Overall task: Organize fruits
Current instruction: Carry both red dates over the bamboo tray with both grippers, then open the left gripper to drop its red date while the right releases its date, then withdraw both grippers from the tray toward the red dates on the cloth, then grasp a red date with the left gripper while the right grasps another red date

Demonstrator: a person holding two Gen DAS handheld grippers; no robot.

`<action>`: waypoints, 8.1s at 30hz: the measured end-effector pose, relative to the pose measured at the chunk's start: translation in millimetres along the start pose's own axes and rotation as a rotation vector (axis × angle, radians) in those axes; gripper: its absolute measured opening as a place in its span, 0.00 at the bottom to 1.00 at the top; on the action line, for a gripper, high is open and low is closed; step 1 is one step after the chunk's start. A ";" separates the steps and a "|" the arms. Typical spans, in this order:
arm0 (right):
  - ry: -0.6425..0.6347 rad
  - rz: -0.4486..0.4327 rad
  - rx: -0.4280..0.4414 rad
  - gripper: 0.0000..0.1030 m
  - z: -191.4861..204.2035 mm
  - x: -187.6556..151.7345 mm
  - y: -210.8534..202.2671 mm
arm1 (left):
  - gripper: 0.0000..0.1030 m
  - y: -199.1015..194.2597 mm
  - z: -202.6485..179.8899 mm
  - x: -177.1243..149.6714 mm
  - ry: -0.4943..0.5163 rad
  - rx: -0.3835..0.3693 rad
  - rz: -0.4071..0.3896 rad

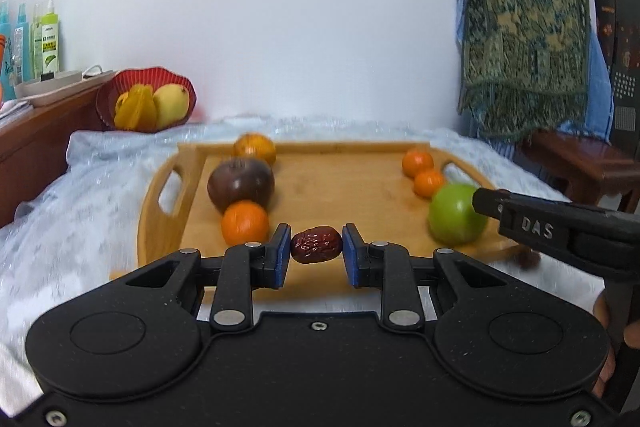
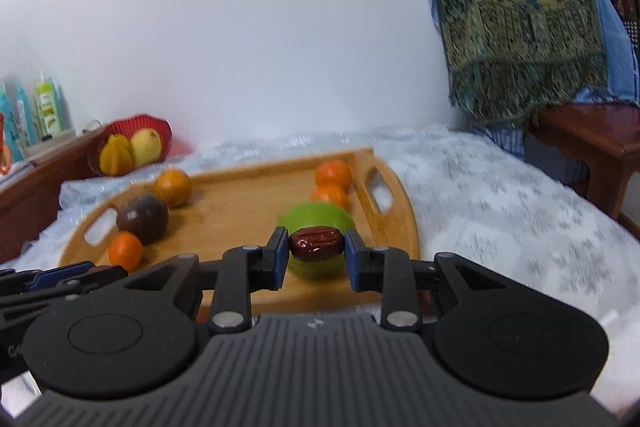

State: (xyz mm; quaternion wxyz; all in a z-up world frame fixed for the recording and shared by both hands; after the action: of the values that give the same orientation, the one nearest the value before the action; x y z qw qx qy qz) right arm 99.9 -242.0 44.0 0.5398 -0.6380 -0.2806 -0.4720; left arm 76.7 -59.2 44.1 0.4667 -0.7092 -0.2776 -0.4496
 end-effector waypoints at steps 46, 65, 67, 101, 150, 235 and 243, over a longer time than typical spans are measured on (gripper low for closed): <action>-0.083 0.369 0.126 0.34 51.5 53.6 163.1 | 0.25 182.3 65.6 72.0 -0.104 -0.076 0.238; -0.065 0.402 0.129 0.36 52.0 49.4 170.1 | 0.25 184.3 63.3 72.0 -0.086 -0.078 0.244; -0.064 0.402 0.127 0.37 52.1 49.3 170.4 | 0.25 184.3 63.2 72.0 -0.087 -0.077 0.244; -0.016 0.403 0.156 0.49 47.9 51.5 170.4 | 0.36 184.9 56.6 68.7 -0.058 -0.089 0.237; 0.014 0.010 0.128 0.95 -32.5 62.1 55.6 | 0.99 70.1 23.5 58.0 -0.053 -0.094 0.074; -0.144 0.132 0.090 0.33 -11.7 -46.7 13.0 | 0.27 57.6 -36.0 -43.3 -0.090 -0.113 0.203; -0.138 0.136 0.094 0.33 -5.6 -45.8 13.6 | 0.23 58.2 -32.6 -43.1 -0.102 -0.115 0.205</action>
State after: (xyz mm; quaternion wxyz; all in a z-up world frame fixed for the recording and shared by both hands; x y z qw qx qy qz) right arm 91.8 -243.9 -3.4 0.5793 -0.6606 -0.2947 -0.3756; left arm 92.6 -111.7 -13.4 0.4540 -0.7814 -0.2010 -0.3780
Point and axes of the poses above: each gripper's, at about its wrist camera, not at the fingertips, and y roughly the way its jaws point, z to its left, x to its top, the point moved 5 cm from there along y, roughly the way its jaws point, and after that the axes turned 13 degrees about -x, right-handed, at the moved point
